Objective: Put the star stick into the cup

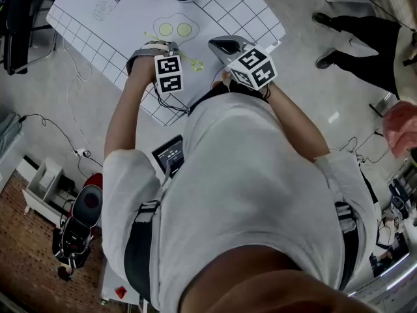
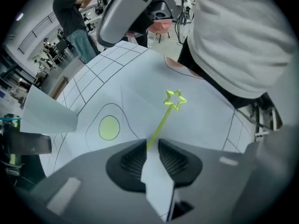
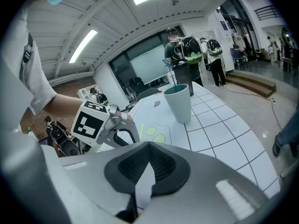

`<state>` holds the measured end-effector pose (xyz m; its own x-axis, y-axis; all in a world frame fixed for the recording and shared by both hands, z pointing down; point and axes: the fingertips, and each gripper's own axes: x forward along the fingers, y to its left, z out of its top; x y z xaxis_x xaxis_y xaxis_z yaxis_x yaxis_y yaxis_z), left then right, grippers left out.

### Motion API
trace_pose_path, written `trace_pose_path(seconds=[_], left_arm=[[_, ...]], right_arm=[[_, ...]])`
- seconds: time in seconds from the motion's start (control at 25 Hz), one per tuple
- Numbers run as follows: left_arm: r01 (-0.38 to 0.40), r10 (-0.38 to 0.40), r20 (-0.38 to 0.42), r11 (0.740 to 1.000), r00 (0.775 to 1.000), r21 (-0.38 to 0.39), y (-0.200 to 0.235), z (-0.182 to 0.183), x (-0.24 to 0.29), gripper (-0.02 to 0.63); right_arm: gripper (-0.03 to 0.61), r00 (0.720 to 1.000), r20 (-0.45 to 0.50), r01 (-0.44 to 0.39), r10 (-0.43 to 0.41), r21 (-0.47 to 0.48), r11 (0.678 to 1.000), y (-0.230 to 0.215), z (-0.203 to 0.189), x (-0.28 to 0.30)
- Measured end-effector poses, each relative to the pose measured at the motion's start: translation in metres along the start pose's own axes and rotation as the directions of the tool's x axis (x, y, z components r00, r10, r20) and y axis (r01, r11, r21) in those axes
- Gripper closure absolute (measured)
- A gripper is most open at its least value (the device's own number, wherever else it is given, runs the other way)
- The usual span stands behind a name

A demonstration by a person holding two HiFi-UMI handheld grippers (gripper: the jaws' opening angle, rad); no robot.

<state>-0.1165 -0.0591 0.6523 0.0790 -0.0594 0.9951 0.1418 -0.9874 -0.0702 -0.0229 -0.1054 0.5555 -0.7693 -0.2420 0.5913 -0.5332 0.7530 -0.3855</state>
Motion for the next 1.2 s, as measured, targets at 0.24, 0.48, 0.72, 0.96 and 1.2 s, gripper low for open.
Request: trace_pose_path(seconds=[0.24,0.48,0.72,0.96,1.2], left_arm=[[-0.005,0.006,0.020,0.998,1.000,-0.062,0.006,-0.001,-0.003,0.592],[-0.064,0.068,0.023,0.985,0.997,-0.158,0.010,-0.004,-0.008,0.612],[-0.145,0.146,-0.005,0.983,0.989,-0.111,0.012,-0.003,-0.015,0.611],[-0.102,0.105,-0.074,0.994,0.992,0.039,0.013,-0.006,0.000,0.552],[0.021,-0.010,-0.104,0.994,0.995,0.111,0.007,-0.006,0.004,0.572]], right_arm=[[0.578,1.000,0.007,-0.002,0.003,-0.005,1.000,-0.004,0.004,-0.003],[0.578,1.000,0.009,-0.017,0.018,-0.023,1.000,-0.006,0.003,-0.008],[0.578,0.999,0.012,-0.040,0.040,-0.041,0.998,-0.004,0.003,-0.014],[0.578,1.000,0.011,-0.028,0.028,-0.029,0.999,-0.010,-0.003,-0.020],[0.578,1.000,0.017,-0.006,0.006,-0.004,1.000,-0.014,-0.005,-0.023]])
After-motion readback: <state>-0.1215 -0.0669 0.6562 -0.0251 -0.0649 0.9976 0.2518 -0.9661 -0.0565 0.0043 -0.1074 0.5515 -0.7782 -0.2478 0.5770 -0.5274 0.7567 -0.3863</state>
